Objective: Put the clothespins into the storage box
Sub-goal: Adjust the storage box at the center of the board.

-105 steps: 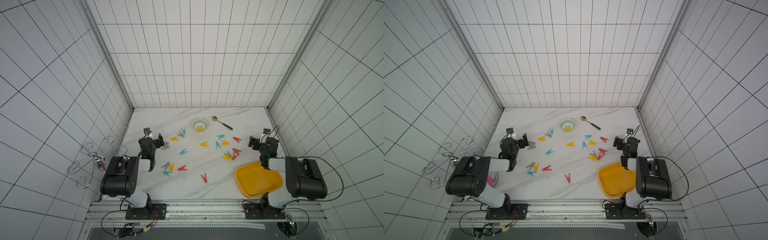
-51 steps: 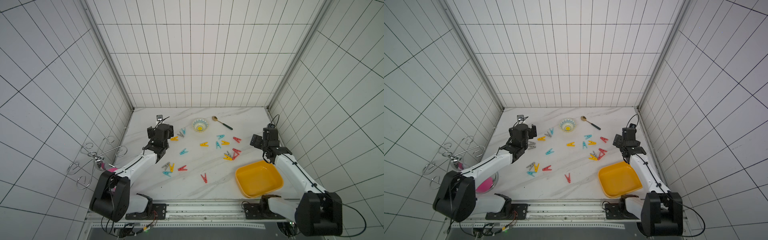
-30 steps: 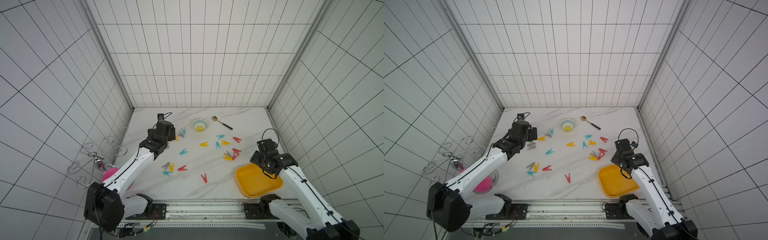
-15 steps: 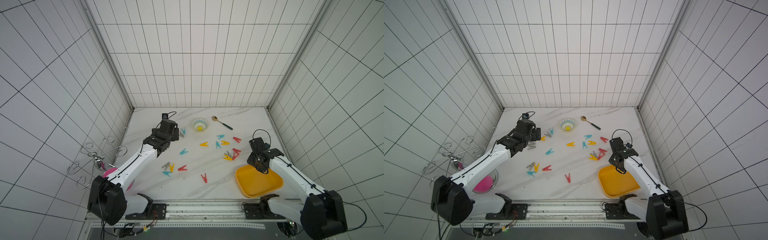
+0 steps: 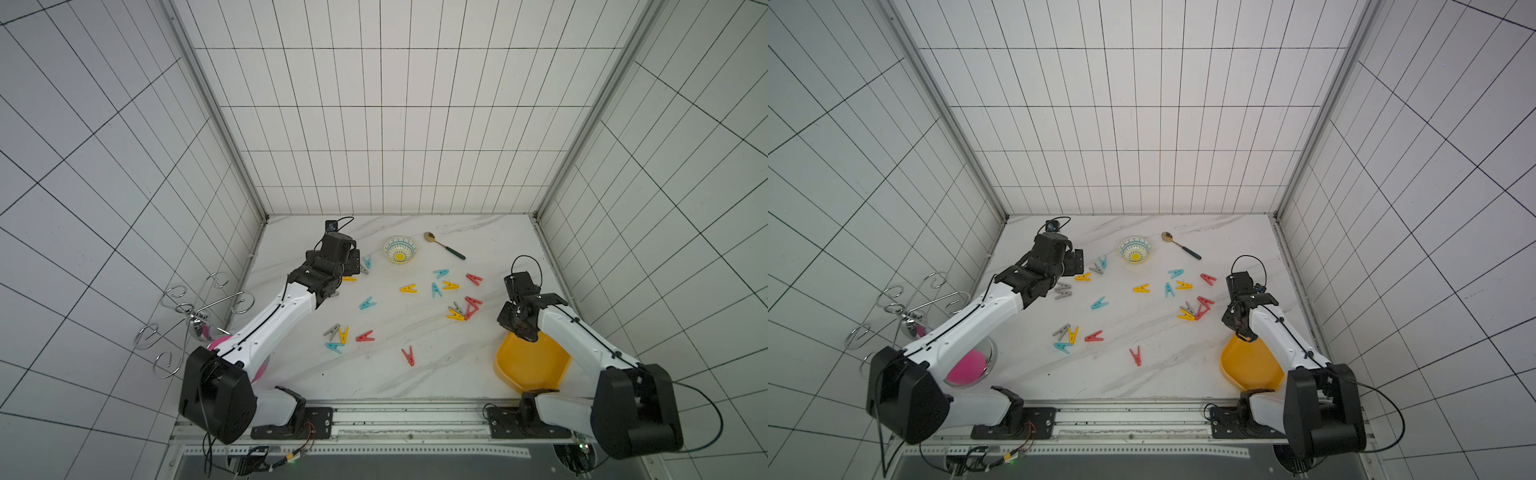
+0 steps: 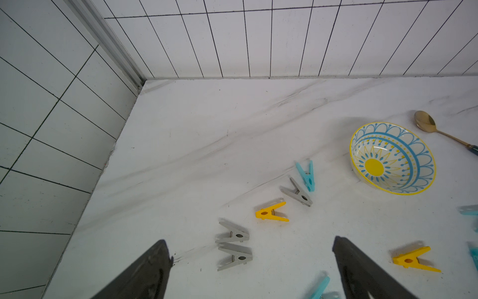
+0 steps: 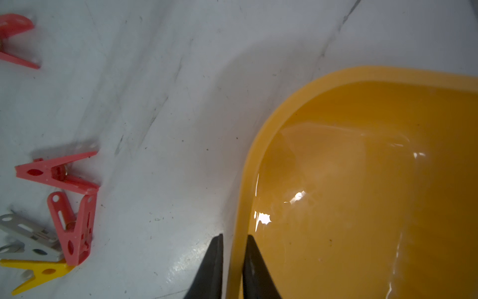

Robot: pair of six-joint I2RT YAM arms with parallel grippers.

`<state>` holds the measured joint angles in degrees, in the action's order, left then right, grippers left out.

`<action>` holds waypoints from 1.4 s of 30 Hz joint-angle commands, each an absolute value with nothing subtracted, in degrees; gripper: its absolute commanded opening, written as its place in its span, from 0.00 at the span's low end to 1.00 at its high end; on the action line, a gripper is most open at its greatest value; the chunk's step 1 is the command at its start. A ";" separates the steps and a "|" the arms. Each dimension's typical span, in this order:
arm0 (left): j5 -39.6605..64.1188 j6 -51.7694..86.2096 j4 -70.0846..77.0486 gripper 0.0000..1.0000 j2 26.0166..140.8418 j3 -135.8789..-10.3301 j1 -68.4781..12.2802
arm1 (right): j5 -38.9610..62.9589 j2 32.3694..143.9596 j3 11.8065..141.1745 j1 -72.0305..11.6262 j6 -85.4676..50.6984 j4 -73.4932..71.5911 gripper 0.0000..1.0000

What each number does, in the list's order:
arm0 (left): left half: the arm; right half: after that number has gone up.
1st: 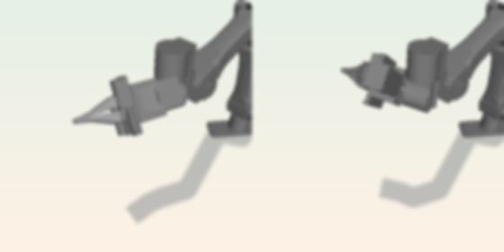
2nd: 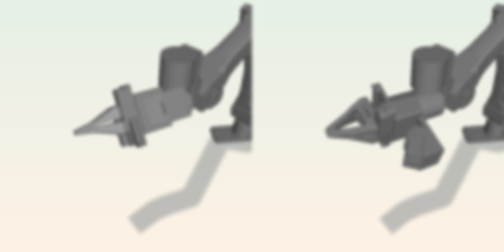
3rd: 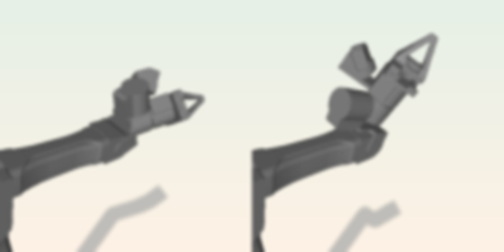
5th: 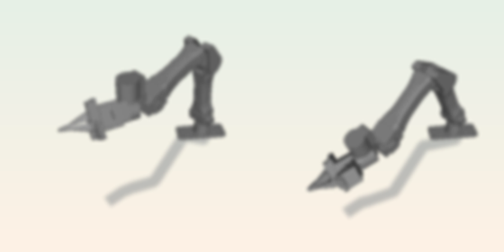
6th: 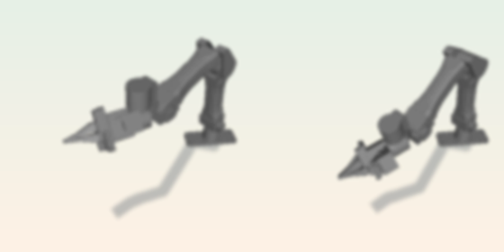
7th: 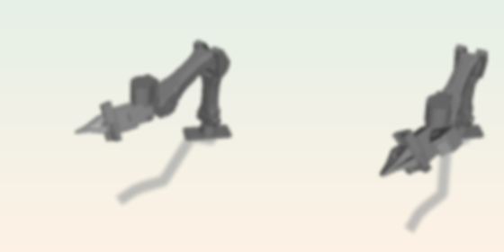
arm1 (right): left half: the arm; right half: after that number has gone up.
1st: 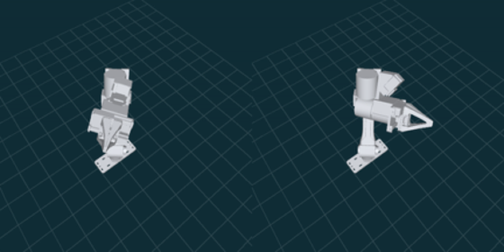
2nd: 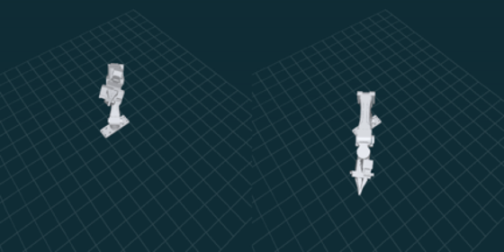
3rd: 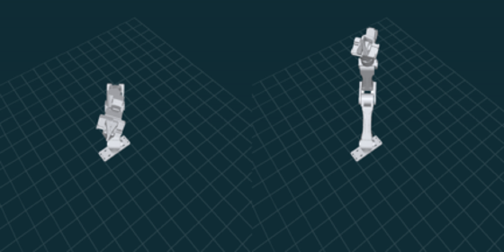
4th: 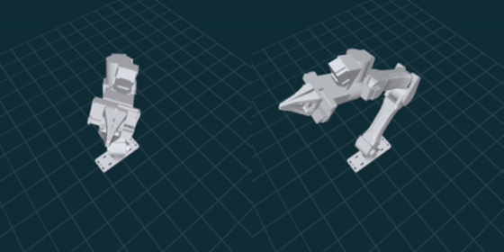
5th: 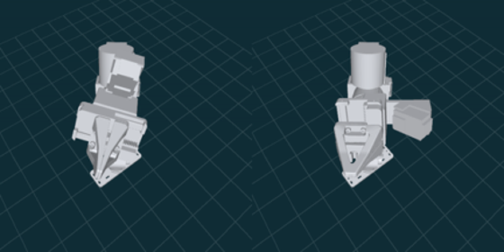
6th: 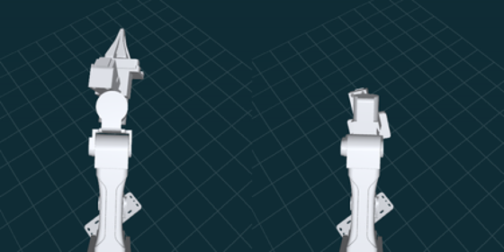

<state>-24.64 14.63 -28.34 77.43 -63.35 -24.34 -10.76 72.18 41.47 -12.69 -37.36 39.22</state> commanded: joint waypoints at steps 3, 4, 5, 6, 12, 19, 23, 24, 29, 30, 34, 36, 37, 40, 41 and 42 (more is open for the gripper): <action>-21.09 16.98 -28.55 0.99 77.66 -66.13 -24.58 | -8.24 75.79 45.35 -12.07 -28.68 35.58 0.16; -20.54 17.50 -28.71 0.99 77.69 -66.11 -24.65 | -7.62 76.51 45.88 -12.04 -27.49 34.66 0.16; -20.39 17.94 -29.05 0.99 77.75 -66.25 -24.69 | -7.30 77.20 46.32 -12.05 -26.66 33.95 0.15; -20.36 18.30 -29.51 0.99 77.92 -66.31 -24.69 | -6.68 77.91 46.98 -12.13 -25.53 33.35 0.15; -24.10 19.14 -31.20 0.99 79.38 -66.47 -24.66 | -2.72 80.75 49.25 -12.34 -23.32 29.93 0.15; -28.95 20.94 -29.87 0.99 78.95 -64.41 -23.31 | -1.38 84.40 52.85 -13.01 -20.90 28.86 0.18; -24.18 23.12 -31.64 0.99 78.94 -64.58 -19.73 | 0.37 84.43 54.30 -13.01 -20.28 30.79 0.28; -23.61 22.96 -31.66 0.99 78.82 -64.53 -19.36 | 0.06 84.03 54.44 -13.01 -20.02 31.55 0.31; -22.00 21.80 -31.74 0.99 78.08 -64.95 -19.34 | -1.72 79.32 55.47 -13.05 -19.03 36.48 0.50; -21.93 22.07 -31.89 0.99 78.05 -65.13 -19.34 | -1.97 78.37 55.99 -13.10 -18.89 37.32 0.52; -20.35 22.81 -32.68 0.99 78.30 -65.59 -19.36 | -5.37 78.09 60.02 -14.86 -16.75 40.42 0.56; -20.02 23.60 -33.57 0.99 78.71 -66.12 -19.38 | -7.24 80.49 63.08 -16.06 -15.63 41.67 0.56; -20.02 23.90 -34.19 0.99 79.03 -66.58 -19.34 | -7.84 81.84 64.53 -16.74 -14.79 43.31 0.57; -20.07 24.68 -35.56 0.99 79.71 -67.76 -19.41 | -7.93 85.95 68.56 -18.09 -12.20 42.67 0.57; -19.91 25.03 -35.68 0.99 79.86 -67.85 -19.35 | -7.82 87.61 69.97 -18.19 -11.43 42.63 0.57; -19.68 25.49 -35.82 0.99 79.87 -68.01 -19.39 | -7.58 89.39 71.45 -18.19 -10.58 42.63 0.57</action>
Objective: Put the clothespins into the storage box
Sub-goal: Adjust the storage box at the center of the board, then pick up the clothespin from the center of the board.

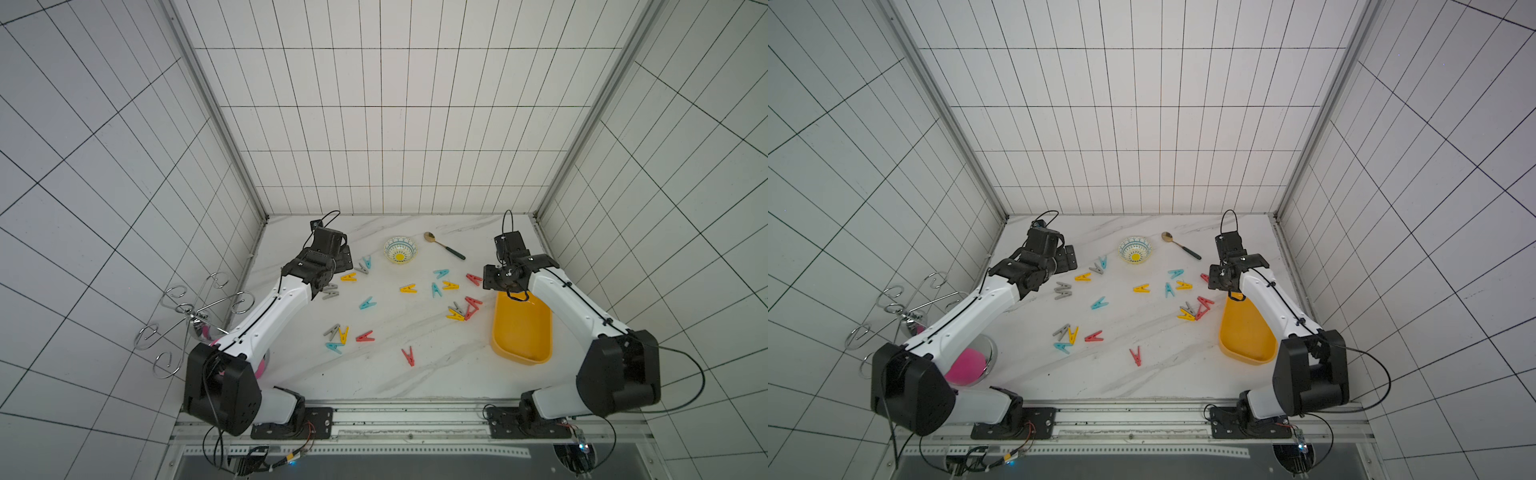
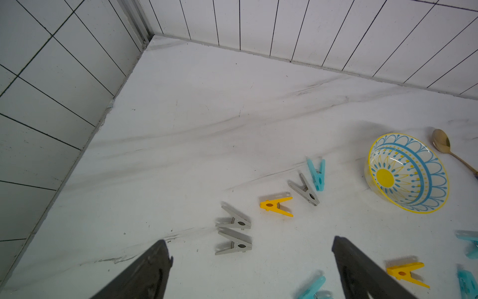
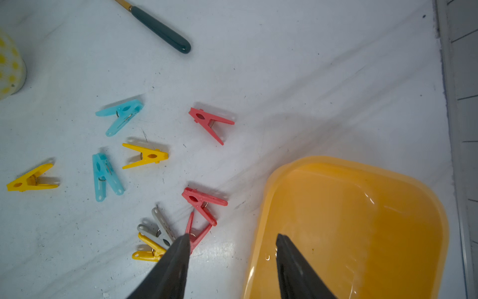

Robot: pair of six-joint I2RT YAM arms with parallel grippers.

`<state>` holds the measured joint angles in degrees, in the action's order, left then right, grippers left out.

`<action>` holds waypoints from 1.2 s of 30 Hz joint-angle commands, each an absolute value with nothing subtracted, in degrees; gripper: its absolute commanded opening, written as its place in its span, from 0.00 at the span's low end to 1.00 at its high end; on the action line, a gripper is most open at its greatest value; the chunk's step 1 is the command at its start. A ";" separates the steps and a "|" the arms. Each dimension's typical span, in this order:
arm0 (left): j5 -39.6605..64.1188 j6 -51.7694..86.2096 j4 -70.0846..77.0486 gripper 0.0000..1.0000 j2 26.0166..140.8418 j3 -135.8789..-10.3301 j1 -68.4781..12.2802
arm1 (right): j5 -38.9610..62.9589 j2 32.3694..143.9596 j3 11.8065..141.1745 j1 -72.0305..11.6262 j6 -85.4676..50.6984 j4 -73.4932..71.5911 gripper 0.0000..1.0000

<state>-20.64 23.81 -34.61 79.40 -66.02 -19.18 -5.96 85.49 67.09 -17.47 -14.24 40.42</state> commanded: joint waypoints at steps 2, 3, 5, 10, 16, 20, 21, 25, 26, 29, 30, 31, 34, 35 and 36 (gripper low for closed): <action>-19.23 26.08 -36.16 0.99 79.90 -68.18 -19.41 | -7.17 92.98 74.09 -18.18 -8.64 42.89 0.57; -19.16 26.21 -36.42 0.99 80.02 -68.37 -19.41 | -6.96 94.37 75.02 -18.12 -7.97 42.89 0.57; -19.16 26.19 -37.16 0.99 80.17 -68.88 -19.40 | -5.64 97.30 76.34 -17.57 -6.93 42.89 0.56; -19.80 26.11 -37.25 0.99 79.97 -69.09 -19.42 | -2.57 102.93 77.87 -16.83 -5.75 41.51 0.55; -20.55 25.84 -37.40 0.99 79.98 -69.38 -19.42 | 0.00 106.94 78.79 -15.34 -5.52 38.71 0.55; -20.82 26.10 -37.35 0.99 80.14 -69.70 -19.38 | 1.03 109.07 79.49 -14.99 -4.88 37.93 0.52; -20.91 26.20 -37.35 0.99 80.20 -69.70 -19.42 | 1.05 109.57 79.73 -14.94 -4.84 37.90 0.51; -21.15 26.19 -37.39 0.99 80.25 -69.88 -19.42 | 1.05 111.72 81.08 -14.64 -4.47 37.53 0.49; -21.26 26.19 -37.35 0.99 80.29 -69.89 -19.42 | 1.12 112.37 81.49 -14.51 -4.44 37.53 0.49; -21.69 26.02 -37.36 0.99 80.26 -69.88 -19.40 | 1.77 113.75 82.14 -14.28 -4.28 37.46 0.48; -21.95 26.02 -37.40 0.99 80.33 -69.92 -19.42 | 2.01 114.20 82.39 -14.24 -4.23 37.44 0.47; -22.01 26.01 -37.35 0.99 80.38 -70.00 -19.35 | 2.11 114.46 82.52 -14.25 -4.22 37.29 0.45; -22.07 25.95 -37.35 0.99 80.53 -70.11 -19.34 | 2.00 115.37 82.96 -14.24 -4.09 37.10 0.40; -22.30 25.98 -37.28 0.99 80.68 -70.14 -19.34 | 2.18 115.61 83.05 -14.24 -4.13 37.02 0.37; -22.41 25.93 -37.24 0.99 80.73 -70.13 -19.33 | 2.49 115.80 83.14 -14.28 -4.08 36.93 0.36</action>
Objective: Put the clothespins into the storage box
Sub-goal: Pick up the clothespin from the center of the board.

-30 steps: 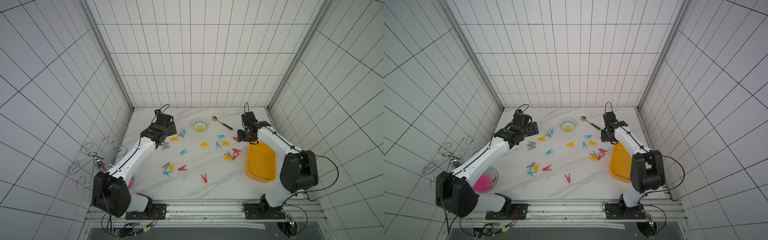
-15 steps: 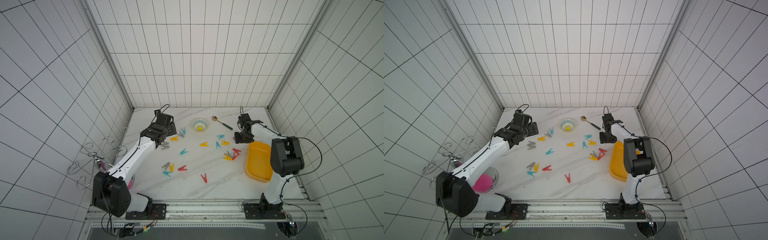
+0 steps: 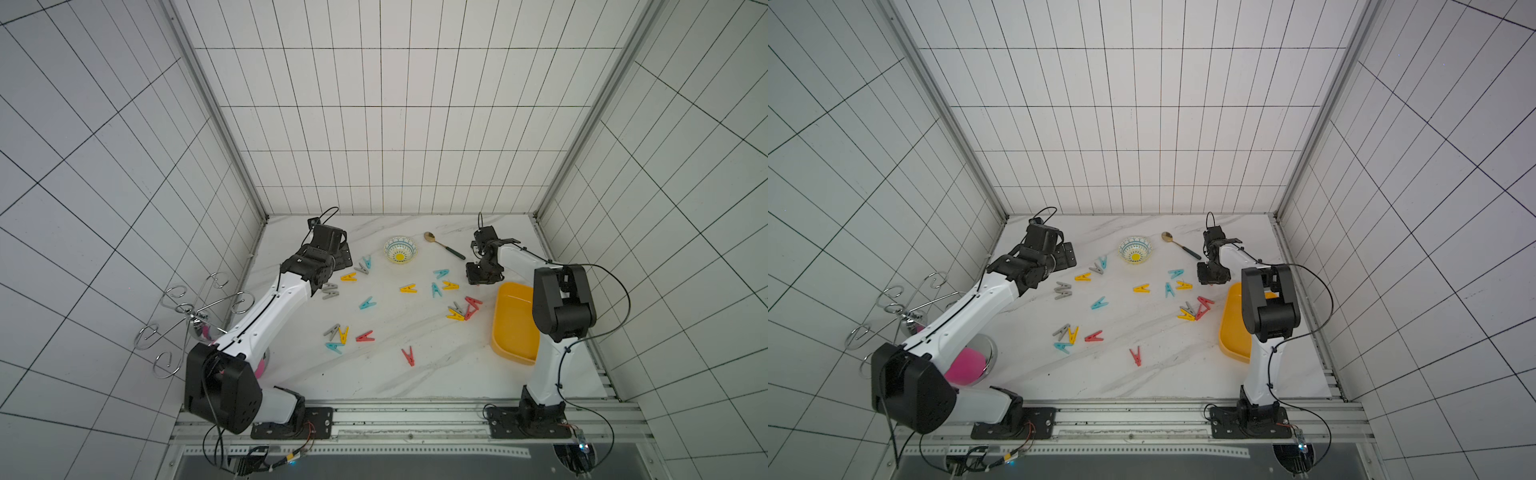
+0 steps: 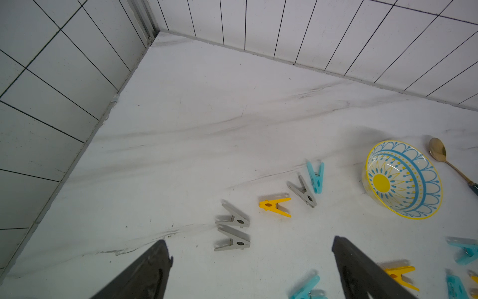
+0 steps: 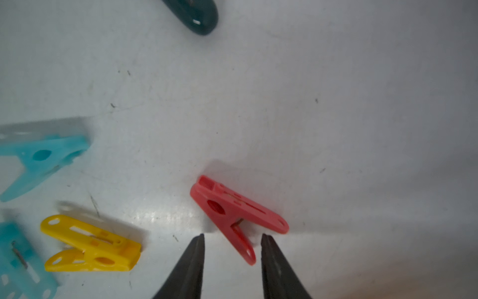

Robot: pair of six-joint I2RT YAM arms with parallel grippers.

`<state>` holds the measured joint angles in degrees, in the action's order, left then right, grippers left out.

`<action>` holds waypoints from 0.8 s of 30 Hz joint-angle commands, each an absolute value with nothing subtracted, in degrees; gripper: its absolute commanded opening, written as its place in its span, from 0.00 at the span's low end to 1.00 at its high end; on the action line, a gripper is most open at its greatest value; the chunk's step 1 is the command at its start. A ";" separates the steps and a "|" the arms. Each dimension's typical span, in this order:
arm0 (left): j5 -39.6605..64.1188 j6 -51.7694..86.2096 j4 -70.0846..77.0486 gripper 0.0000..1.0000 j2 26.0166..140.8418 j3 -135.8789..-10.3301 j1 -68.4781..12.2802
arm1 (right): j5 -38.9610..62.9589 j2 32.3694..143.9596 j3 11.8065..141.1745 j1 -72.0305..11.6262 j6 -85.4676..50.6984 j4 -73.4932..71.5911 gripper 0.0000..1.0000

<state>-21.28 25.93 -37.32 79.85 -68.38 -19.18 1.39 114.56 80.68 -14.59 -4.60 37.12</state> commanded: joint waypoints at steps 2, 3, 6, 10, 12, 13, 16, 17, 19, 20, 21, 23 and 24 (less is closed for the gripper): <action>-22.57 25.84 -37.27 0.99 80.86 -70.16 -19.32 | 2.85 116.01 83.23 -14.24 -4.03 36.87 0.31; -22.59 25.92 -37.31 0.99 80.90 -70.20 -19.34 | 2.90 116.12 83.32 -14.30 -4.04 36.79 0.30; -22.75 25.93 -37.31 0.99 80.81 -70.10 -19.29 | 3.81 116.37 83.41 -14.37 -3.91 36.80 0.24; -23.23 25.98 -37.31 0.99 80.43 -69.81 -19.29 | 4.11 116.21 83.60 -15.00 -3.35 36.98 0.17; -23.20 26.03 -37.27 0.99 80.17 -69.69 -19.37 | 4.31 116.49 84.08 -15.39 -2.92 37.48 0.14; -23.20 26.08 -37.35 0.99 79.95 -69.49 -19.29 | 4.31 116.62 84.37 -15.46 -2.90 37.89 0.14; -23.20 26.13 -37.46 0.99 79.24 -69.02 -19.32 | 4.57 116.81 85.12 -15.64 -2.88 38.97 0.09; -23.16 26.19 -37.74 0.99 78.97 -68.92 -19.34 | 4.49 116.44 85.29 -15.60 -3.02 39.25 0.07; -23.09 26.32 -38.05 0.99 78.45 -68.85 -19.32 | 4.46 114.83 85.51 -15.82 -3.37 39.83 0.07; -23.13 26.38 -38.12 0.99 78.11 -68.80 -19.33 | 4.20 113.72 85.80 -15.98 -3.67 40.52 0.07; -23.19 26.38 -38.09 0.99 77.87 -68.66 -19.33 | 3.76 112.50 86.10 -16.16 -4.03 41.32 0.07; -23.37 26.37 -38.29 0.99 77.48 -68.56 -19.33 | 2.44 109.07 86.33 -16.09 -5.94 43.79 0.07; -23.51 26.37 -38.40 0.99 77.48 -68.68 -19.29 | 2.01 107.42 85.95 -15.85 -7.08 44.48 0.07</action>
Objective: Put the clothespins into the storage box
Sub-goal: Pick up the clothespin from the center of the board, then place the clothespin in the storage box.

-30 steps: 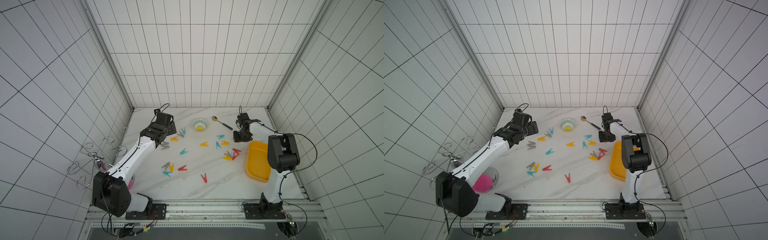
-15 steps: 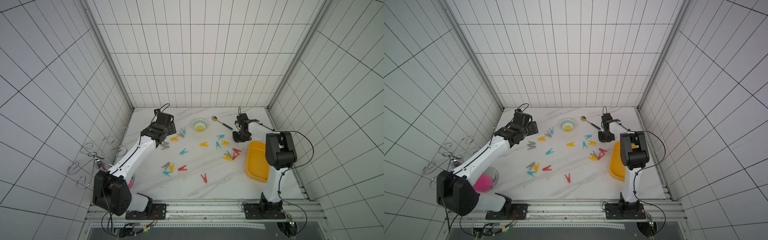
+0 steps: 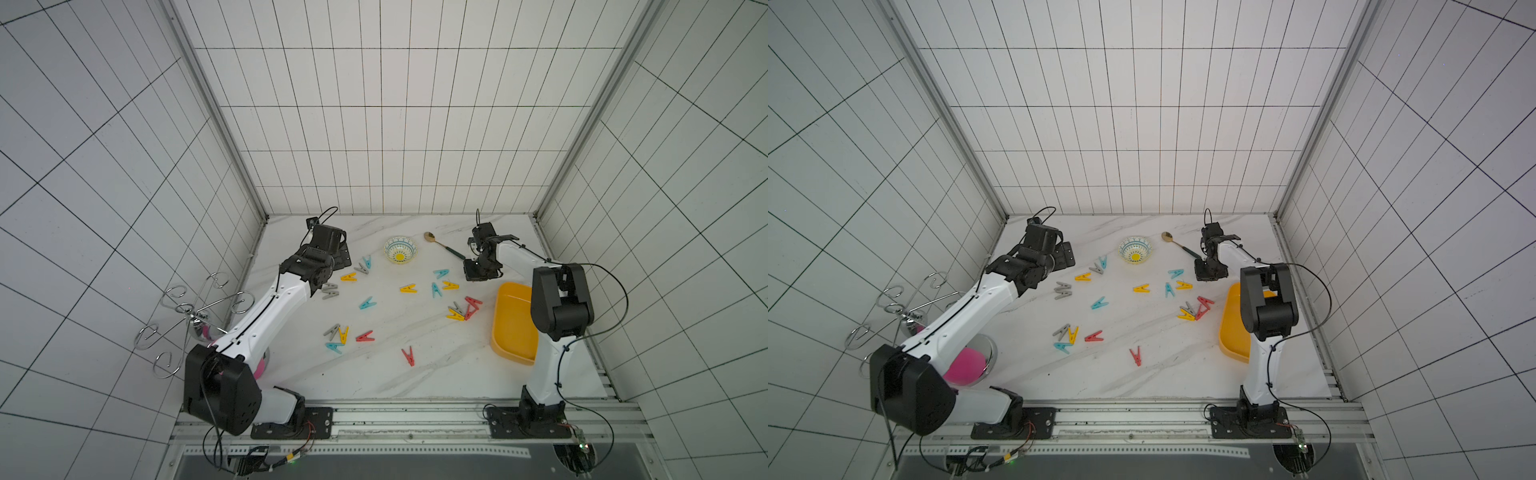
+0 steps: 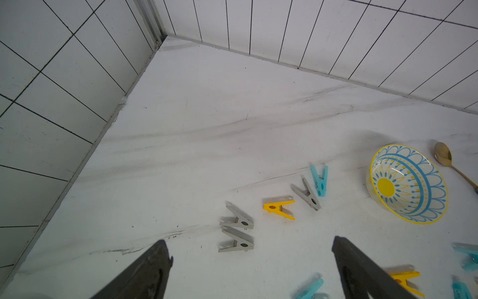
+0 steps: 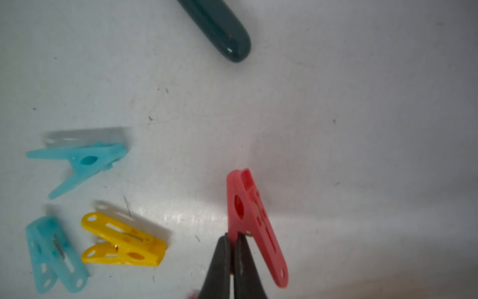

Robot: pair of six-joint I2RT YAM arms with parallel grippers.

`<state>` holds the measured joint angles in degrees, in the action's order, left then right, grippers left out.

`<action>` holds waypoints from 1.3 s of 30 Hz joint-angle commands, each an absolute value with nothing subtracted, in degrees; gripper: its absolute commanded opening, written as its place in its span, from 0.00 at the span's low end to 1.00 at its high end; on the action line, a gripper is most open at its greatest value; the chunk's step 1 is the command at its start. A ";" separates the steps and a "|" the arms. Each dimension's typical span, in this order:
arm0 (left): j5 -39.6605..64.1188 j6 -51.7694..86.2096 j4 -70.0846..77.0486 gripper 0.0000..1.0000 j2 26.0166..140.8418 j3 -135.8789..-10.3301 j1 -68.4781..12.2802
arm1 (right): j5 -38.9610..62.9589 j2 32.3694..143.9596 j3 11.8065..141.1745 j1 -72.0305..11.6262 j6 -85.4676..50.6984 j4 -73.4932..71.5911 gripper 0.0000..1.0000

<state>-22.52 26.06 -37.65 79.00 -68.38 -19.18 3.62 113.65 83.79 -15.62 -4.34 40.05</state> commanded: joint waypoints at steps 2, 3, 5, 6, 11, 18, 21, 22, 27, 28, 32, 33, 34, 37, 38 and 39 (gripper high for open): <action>-23.73 26.33 -39.08 0.99 77.52 -69.04 -19.16 | 2.10 102.94 83.82 -14.88 -10.17 45.43 0.07; -23.76 26.41 -39.15 0.99 77.56 -69.07 -19.23 | 2.22 101.09 82.55 -14.25 -11.50 45.58 0.07; -23.62 26.86 -39.35 0.99 77.27 -69.01 -19.19 | 2.54 96.78 79.42 -12.54 -14.39 46.68 0.07; -23.18 27.06 -39.34 0.99 77.13 -68.92 -19.18 | 2.72 95.18 78.05 -11.51 -15.45 47.32 0.07; -20.78 27.86 -39.30 0.99 76.21 -68.82 -19.23 | 3.48 87.35 68.27 -5.80 -18.55 48.48 0.07; -19.60 26.86 -39.23 0.99 75.89 -68.91 -19.22 | 7.11 84.52 56.39 -1.63 -21.10 42.37 0.08; -19.51 26.64 -39.46 0.99 75.80 -68.95 -19.24 | 8.80 86.81 53.96 -1.66 -21.53 38.10 0.09; -19.51 26.66 -39.59 0.99 75.69 -68.87 -19.25 | 9.12 87.49 53.63 -1.59 -21.45 36.74 0.09; -18.89 26.81 -39.68 0.99 75.09 -68.75 -19.24 | 9.48 91.93 54.86 -1.75 -19.32 32.28 0.11; -18.90 26.81 -39.86 0.99 75.09 -68.83 -19.20 | 9.81 92.87 55.28 -1.84 -18.97 31.60 0.11; -19.20 26.86 -39.81 0.99 75.30 -69.17 -19.24 | 11.37 96.12 57.51 -2.84 -16.73 29.34 0.13; -19.32 26.88 -39.92 0.99 75.26 -69.17 -19.29 | 11.59 96.72 58.17 -3.57 -16.00 28.94 0.14; -19.42 26.89 -39.90 0.99 75.39 -69.29 -19.25 | 11.42 97.29 58.77 -4.06 -15.55 28.84 0.14; -19.56 27.16 -39.91 0.99 75.41 -69.49 -19.18 | 10.68 99.16 60.90 -6.15 -14.81 29.18 0.15; -19.62 27.23 -39.95 0.99 75.49 -69.51 -19.22 | 10.55 99.87 61.76 -6.61 -14.70 29.45 0.15; -19.76 27.25 -39.88 0.99 75.64 -69.52 -19.22 | 10.55 100.54 62.32 -6.96 -14.68 29.38 0.16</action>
<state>-19.44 27.18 -40.05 76.36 -68.38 -19.18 10.24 98.80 58.81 -5.41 -16.32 30.24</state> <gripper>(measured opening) 0.989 0.153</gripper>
